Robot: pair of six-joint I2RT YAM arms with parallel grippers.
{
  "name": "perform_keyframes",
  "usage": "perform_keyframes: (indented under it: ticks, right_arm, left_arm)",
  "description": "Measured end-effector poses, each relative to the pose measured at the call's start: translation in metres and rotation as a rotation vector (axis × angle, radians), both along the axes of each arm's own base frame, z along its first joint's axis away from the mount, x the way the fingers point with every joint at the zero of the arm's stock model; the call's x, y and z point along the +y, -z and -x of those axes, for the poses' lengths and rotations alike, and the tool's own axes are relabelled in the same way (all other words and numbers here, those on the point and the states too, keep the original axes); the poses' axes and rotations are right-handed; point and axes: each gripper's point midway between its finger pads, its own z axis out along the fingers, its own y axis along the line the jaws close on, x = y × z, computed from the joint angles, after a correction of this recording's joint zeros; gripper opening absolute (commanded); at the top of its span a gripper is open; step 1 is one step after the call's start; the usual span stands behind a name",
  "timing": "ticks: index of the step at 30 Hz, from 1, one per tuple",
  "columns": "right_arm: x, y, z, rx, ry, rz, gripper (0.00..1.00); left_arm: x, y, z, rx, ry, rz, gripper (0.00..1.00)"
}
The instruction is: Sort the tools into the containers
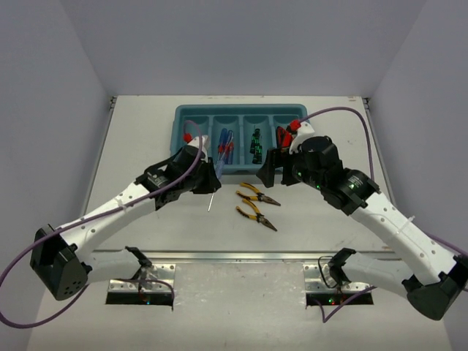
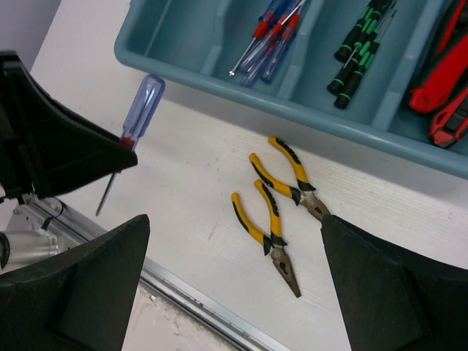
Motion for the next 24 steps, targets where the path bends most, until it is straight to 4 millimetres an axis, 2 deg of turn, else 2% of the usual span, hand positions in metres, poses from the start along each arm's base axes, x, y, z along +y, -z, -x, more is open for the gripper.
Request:
perform_keyframes:
  ticks: [2, 4, 6, 9, 12, 15, 19, 20, 21, 24]
  right_arm:
    - [-0.007, -0.007, 0.001, -0.022, 0.027, -0.005, 0.99]
    - [-0.014, -0.014, 0.003, -0.045, 0.048, -0.009, 0.99]
    - [-0.021, -0.019, 0.005, -0.06, 0.067, -0.007, 0.99]
    - [-0.031, -0.021, 0.008, -0.07, 0.098, 0.007, 0.99]
    - [-0.042, -0.019, 0.011, -0.071, 0.129, 0.034, 0.99]
    - [-0.053, -0.012, 0.016, -0.067, 0.151, 0.063, 0.99]
    - [-0.064, 0.008, 0.026, -0.042, 0.153, 0.106, 0.99]
    - [-0.065, 0.014, 0.028, -0.031, 0.15, 0.119, 0.99]
    - [-0.066, 0.02, 0.03, -0.02, 0.145, 0.133, 0.99]
    - [-0.064, 0.042, 0.034, 0.028, 0.107, 0.177, 0.99]
  left_arm:
    - [-0.007, -0.019, -0.022, -0.027, -0.016, 0.008, 0.0]
    - [-0.012, -0.034, -0.055, -0.052, -0.055, 0.009, 0.0]
    - [-0.012, -0.04, -0.089, -0.07, -0.104, 0.004, 0.0]
    - [-0.008, -0.036, -0.132, -0.064, -0.161, -0.01, 0.0]
    - [-0.002, -0.021, -0.168, -0.037, -0.212, -0.051, 0.02]
    - [-0.002, -0.003, -0.204, -0.028, -0.242, -0.071, 0.08]
    - [-0.008, 0.026, -0.228, 0.014, -0.248, -0.09, 0.33]
    - [-0.01, 0.032, -0.231, 0.023, -0.248, -0.093, 0.44]
    - [-0.01, 0.038, -0.232, 0.036, -0.25, -0.095, 0.63]
    - [-0.011, 0.045, -0.229, 0.061, -0.254, -0.097, 0.84]
